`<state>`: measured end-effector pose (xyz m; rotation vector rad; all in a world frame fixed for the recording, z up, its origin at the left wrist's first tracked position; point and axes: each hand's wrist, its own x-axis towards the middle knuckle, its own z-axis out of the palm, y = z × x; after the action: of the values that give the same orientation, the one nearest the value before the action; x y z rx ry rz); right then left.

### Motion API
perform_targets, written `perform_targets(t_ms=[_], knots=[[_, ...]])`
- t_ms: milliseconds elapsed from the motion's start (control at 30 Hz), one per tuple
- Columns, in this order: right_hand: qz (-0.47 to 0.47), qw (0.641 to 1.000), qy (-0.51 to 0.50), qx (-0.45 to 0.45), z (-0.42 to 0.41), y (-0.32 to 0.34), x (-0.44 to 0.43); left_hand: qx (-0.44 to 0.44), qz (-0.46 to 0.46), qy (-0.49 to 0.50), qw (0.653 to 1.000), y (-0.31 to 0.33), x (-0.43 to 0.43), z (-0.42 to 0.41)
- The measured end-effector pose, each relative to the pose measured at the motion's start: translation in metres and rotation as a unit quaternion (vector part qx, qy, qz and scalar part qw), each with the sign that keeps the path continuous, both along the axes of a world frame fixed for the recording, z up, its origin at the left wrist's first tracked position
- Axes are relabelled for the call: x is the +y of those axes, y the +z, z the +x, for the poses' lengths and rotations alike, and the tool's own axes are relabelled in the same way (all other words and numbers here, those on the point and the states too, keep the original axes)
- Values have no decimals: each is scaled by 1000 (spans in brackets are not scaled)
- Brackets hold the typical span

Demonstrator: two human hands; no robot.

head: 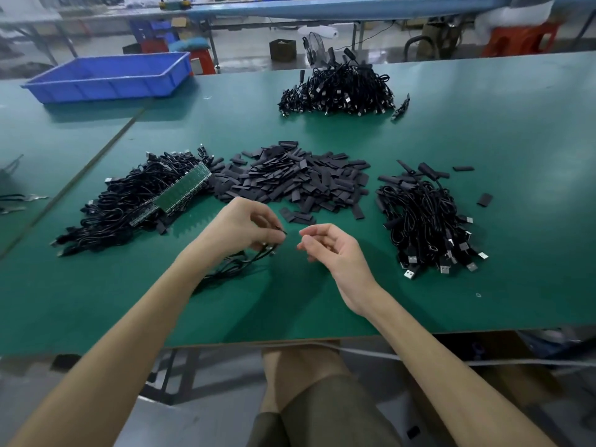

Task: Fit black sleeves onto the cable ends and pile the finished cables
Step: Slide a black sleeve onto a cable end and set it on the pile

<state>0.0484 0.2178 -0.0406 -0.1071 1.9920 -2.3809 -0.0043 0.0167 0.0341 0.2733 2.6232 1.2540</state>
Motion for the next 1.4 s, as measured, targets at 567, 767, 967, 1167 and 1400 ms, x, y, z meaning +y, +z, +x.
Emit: perform_targets(t_ms=[567,767,967,1167,1400], knots=[[82,995,-51,27,0,-5,-2,-6,63,20,998,-5,27,19],[130,989,-63,24,2,-4,-7,17,0,36,999,-8,29,20],[157,984,-75,20,1,-3,-7,45,-10,54,997,-12,34,25],[188,978,-90,24,1,-2,-10,102,-26,80,991,-23,42,31],[101,991,-90,16,0,0,-6,132,-43,120,983,-14,10,12]])
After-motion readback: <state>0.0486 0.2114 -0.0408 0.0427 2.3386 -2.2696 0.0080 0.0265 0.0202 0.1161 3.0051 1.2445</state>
